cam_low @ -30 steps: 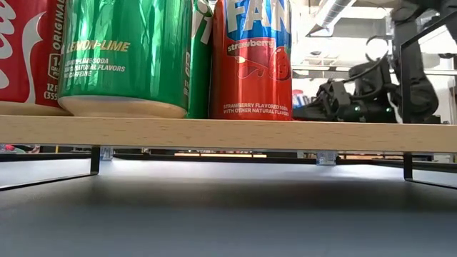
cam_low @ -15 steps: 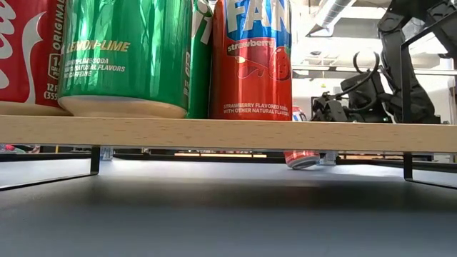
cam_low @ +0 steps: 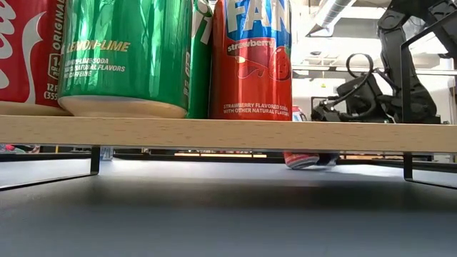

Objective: Place canned beverage on shelf
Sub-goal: Put the orange soda can on the shelf aligned with the other orange soda can

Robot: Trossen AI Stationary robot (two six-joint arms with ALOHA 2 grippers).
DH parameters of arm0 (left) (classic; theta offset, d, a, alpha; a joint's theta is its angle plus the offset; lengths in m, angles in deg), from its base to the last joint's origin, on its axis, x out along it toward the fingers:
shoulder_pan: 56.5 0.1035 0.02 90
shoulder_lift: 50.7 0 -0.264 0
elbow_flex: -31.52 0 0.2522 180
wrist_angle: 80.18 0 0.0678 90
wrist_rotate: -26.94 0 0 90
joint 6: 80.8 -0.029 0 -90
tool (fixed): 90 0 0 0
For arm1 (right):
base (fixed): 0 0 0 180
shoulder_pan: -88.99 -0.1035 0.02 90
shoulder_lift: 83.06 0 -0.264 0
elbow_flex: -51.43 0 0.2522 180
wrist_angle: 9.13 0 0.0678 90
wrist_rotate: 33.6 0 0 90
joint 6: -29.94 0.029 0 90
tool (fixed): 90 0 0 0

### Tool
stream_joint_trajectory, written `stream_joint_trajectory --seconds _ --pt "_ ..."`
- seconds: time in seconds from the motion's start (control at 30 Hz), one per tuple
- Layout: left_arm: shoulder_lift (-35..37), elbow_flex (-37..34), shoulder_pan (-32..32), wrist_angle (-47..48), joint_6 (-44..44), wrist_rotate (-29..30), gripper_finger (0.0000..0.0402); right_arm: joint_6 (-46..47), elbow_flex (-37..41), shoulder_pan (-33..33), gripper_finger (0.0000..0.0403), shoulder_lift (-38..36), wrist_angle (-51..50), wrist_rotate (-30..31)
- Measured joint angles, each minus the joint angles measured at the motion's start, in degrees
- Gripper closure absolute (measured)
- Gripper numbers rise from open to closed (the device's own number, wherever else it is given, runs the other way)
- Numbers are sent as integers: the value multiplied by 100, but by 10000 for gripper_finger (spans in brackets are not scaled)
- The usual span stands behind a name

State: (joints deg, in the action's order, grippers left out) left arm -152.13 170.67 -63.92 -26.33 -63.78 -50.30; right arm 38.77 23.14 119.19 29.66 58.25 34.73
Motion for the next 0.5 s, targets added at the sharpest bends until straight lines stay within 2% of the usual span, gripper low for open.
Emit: stream_joint_trajectory --seconds 0.1,0.5 --pt "0 0 0 106 0 1 81 -56 4 -80 7 4 -139 29" --pt "0 0 0 542 14 5 81 -118 229 -6 6 -13 -262 70"
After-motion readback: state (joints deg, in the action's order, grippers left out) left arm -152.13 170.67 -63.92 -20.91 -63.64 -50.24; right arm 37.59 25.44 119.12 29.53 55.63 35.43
